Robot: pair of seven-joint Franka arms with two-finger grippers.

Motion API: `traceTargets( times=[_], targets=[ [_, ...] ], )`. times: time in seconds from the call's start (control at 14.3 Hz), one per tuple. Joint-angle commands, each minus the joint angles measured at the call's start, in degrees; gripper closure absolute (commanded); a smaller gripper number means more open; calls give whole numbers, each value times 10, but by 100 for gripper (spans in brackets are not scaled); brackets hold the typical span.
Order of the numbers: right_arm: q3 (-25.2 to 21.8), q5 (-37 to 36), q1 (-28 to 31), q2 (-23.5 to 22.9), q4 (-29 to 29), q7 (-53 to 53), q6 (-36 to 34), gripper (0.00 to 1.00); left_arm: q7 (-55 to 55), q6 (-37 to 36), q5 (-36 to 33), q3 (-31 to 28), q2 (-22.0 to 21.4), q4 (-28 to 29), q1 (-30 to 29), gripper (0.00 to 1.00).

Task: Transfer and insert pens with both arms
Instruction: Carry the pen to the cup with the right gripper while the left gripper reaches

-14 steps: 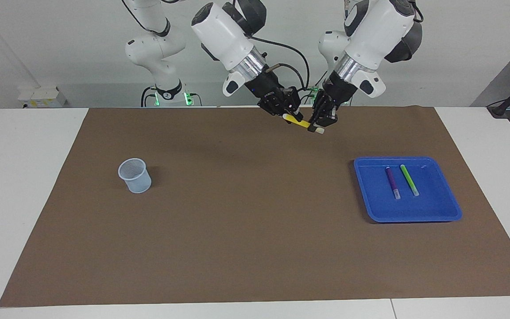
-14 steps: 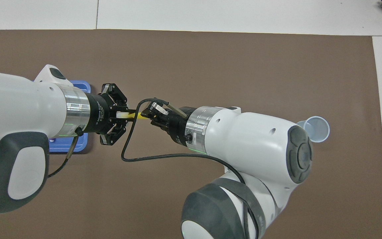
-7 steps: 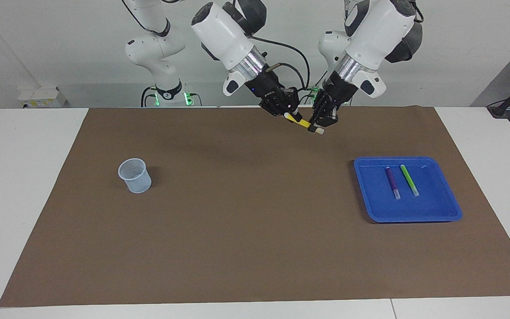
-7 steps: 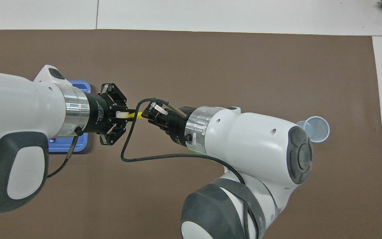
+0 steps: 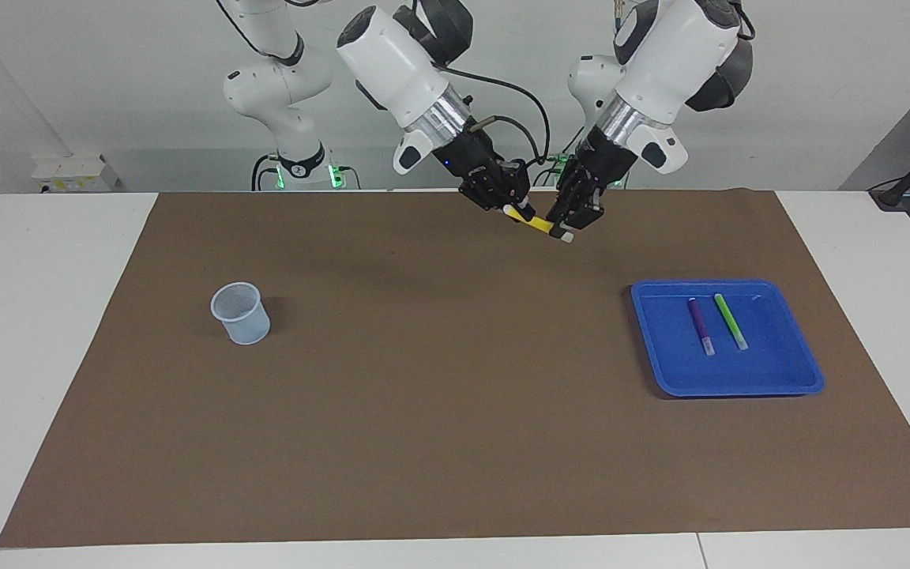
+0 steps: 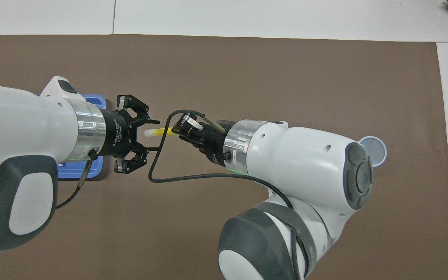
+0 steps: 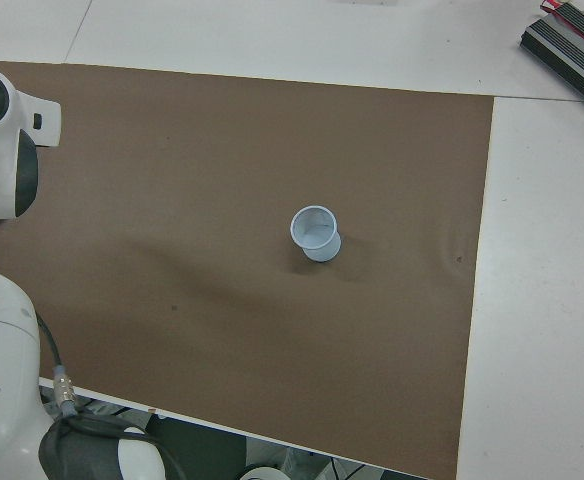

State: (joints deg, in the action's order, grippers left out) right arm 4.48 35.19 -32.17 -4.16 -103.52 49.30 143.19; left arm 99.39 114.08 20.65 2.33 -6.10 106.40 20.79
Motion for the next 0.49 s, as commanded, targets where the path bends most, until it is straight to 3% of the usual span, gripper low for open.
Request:
traceTargets(
  times=[0.0, 0.21, 0.42],
  targets=[
    [4, 8, 32, 2, -1, -87, -42, 100, -16, 1, 4, -8, -19, 17, 9, 1],
    [0, -13, 82, 8, -2, -205, -138, 100, -147, -3, 4, -8, -42, 57, 2, 2],
    [1, -101, 146, 14, -2, -312, -237, 100, -318, -31, 4, -12, -58, 83, -28, 4]
  ],
)
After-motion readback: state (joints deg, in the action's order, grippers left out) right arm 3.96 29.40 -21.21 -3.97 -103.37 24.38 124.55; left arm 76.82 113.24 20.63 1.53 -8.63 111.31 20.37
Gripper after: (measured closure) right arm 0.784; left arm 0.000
